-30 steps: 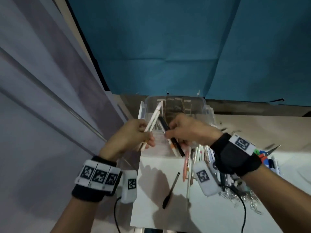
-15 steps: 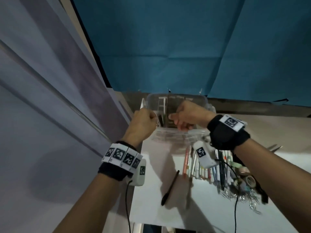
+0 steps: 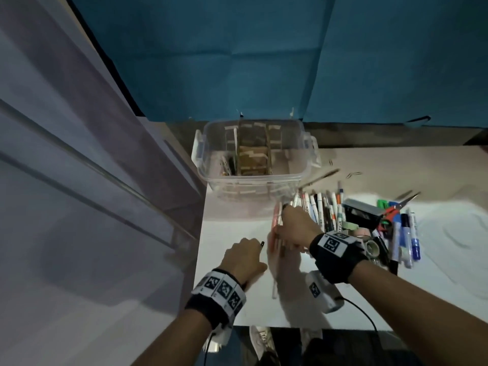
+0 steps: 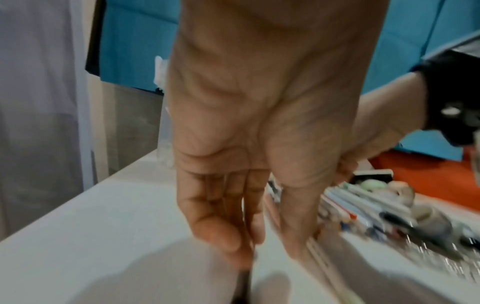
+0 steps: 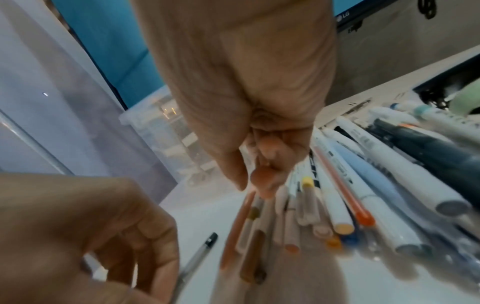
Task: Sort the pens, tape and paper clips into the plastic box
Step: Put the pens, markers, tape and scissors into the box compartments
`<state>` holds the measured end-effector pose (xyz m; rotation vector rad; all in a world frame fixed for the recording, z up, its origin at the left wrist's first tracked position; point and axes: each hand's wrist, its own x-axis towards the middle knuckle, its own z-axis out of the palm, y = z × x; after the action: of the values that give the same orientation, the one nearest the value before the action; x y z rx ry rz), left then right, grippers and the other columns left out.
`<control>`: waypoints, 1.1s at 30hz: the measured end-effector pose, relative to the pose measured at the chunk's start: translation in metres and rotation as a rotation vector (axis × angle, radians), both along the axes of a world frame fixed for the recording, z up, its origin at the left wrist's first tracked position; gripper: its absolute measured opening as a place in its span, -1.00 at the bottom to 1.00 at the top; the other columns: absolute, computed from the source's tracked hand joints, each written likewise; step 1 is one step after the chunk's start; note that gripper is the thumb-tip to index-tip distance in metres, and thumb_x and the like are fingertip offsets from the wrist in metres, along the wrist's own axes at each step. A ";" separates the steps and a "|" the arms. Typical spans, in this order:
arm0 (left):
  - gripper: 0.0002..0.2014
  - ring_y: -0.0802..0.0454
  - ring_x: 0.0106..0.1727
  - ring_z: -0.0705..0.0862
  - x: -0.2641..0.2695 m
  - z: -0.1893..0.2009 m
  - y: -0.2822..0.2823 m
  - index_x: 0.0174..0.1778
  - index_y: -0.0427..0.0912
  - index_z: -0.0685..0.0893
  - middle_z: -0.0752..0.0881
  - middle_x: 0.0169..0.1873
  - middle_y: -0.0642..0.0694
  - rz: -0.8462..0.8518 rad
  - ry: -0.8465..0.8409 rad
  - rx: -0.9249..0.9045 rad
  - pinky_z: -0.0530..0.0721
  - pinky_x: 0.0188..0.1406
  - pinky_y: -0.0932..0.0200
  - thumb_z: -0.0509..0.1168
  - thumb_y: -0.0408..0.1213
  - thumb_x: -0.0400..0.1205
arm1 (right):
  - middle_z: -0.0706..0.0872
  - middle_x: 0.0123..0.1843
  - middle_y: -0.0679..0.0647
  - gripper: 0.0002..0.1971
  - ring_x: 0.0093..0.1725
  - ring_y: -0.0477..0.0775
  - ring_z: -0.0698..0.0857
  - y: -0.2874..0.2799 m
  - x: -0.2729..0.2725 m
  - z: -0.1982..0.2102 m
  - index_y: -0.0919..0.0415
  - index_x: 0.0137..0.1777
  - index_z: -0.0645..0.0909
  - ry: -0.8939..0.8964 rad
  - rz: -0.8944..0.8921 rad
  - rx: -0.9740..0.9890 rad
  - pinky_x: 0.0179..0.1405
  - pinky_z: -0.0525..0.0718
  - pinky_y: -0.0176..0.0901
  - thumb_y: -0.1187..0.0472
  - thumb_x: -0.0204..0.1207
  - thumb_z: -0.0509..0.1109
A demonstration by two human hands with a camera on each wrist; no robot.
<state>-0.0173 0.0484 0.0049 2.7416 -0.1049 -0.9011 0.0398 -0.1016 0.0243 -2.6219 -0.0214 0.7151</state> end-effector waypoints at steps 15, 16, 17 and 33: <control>-0.82 -0.12 0.10 0.63 -0.006 -0.030 0.017 0.05 -0.18 0.55 0.60 0.06 -0.09 0.245 -0.161 -0.070 0.59 -0.03 0.06 0.34 -0.20 0.61 | 0.70 0.11 0.18 -0.82 0.07 0.23 0.74 0.019 -0.006 -0.017 0.27 0.19 0.58 -0.150 -0.065 -0.030 -0.16 0.54 -0.10 0.24 0.66 0.31; -0.88 -0.13 0.06 0.65 -0.007 -0.030 0.018 -0.03 -0.18 0.56 0.62 0.04 -0.10 0.251 -0.155 -0.051 0.63 -0.04 0.03 0.31 -0.22 0.61 | 0.69 0.10 0.17 -0.83 0.07 0.23 0.73 0.020 -0.005 -0.016 0.26 0.17 0.58 -0.141 -0.056 -0.018 -0.16 0.54 -0.10 0.23 0.66 0.32; -0.91 -0.15 0.04 0.66 -0.005 -0.029 0.018 -0.11 -0.19 0.55 0.64 0.03 -0.13 0.261 -0.158 -0.045 0.65 -0.06 0.00 0.28 -0.25 0.61 | 0.68 0.04 0.15 -0.87 0.02 0.22 0.73 0.020 -0.003 -0.017 0.26 0.10 0.58 -0.126 -0.084 0.006 -0.19 0.55 -0.12 0.22 0.63 0.34; -0.72 -0.24 0.13 0.66 0.031 -0.036 -0.007 0.19 -0.25 0.47 0.63 0.14 -0.21 0.341 -0.194 -0.286 0.66 0.10 -0.17 0.26 -0.15 0.69 | 0.67 -0.60 -0.08 -0.82 -0.55 -0.18 0.68 -0.002 -0.052 -0.030 0.26 -0.36 0.66 0.115 -0.098 0.282 -0.28 0.77 -0.15 0.29 0.47 0.50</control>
<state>0.0134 0.0411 -0.0314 2.4680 0.1803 -0.4861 -0.0119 -0.1041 -0.0056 -2.2948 0.0374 0.7674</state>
